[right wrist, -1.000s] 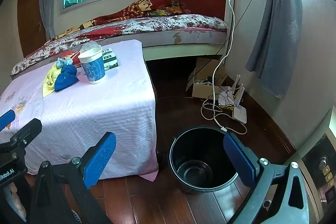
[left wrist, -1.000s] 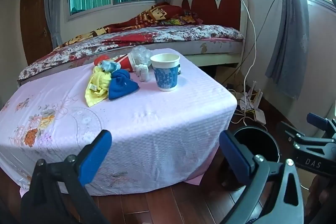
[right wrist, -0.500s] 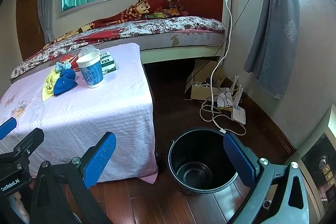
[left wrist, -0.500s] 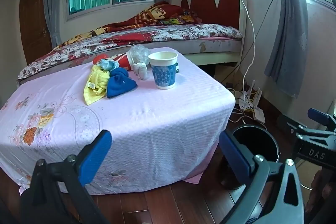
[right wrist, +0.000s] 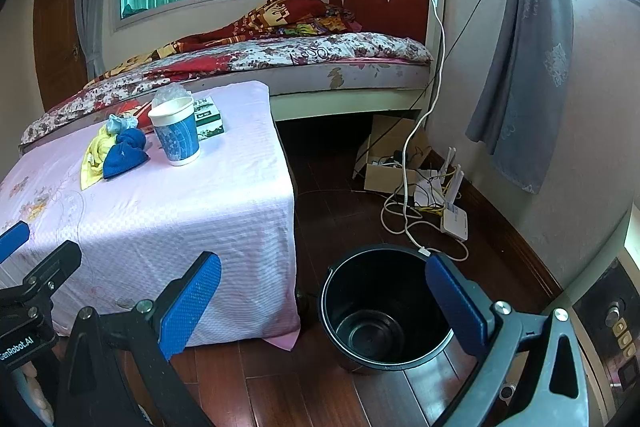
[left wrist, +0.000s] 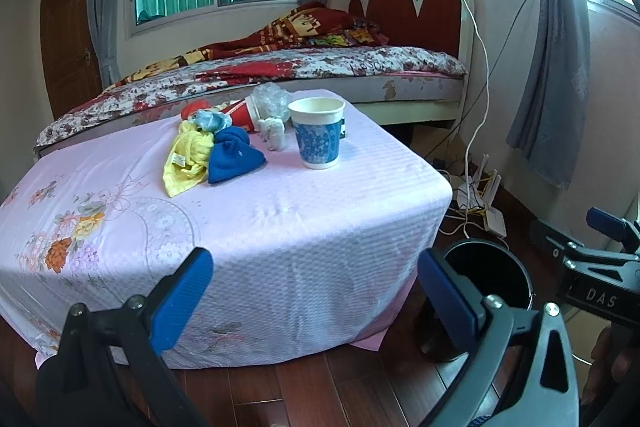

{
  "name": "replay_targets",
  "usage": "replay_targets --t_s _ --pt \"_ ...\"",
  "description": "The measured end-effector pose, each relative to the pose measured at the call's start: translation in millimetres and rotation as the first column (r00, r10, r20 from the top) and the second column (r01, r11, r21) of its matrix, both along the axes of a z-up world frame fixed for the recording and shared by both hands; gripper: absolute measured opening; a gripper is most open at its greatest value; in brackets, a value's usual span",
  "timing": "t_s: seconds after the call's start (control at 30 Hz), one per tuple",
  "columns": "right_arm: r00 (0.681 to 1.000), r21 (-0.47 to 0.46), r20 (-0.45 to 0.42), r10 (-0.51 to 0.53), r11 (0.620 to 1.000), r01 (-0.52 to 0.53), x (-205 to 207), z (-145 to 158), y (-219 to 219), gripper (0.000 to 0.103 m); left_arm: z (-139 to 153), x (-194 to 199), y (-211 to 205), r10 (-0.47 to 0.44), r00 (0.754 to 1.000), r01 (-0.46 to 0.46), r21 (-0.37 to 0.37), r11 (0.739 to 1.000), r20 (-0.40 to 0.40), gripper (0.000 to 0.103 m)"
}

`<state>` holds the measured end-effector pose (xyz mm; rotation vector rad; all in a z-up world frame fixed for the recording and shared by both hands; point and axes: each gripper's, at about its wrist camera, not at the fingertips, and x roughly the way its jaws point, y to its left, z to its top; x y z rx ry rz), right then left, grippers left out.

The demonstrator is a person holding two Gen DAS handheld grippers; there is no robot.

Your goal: Collect trash

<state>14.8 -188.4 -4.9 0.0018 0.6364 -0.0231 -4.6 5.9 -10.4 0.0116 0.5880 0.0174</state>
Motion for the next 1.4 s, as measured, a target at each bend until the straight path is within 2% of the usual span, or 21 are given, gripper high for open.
replay_targets --t_s 1.4 --pt "1.000 -0.011 -0.003 0.013 1.000 -0.013 2.6 -6.1 9.0 0.103 1.2 -0.1 6.2 0.005 1.000 -0.005 -0.013 1.000 0.004 0.102"
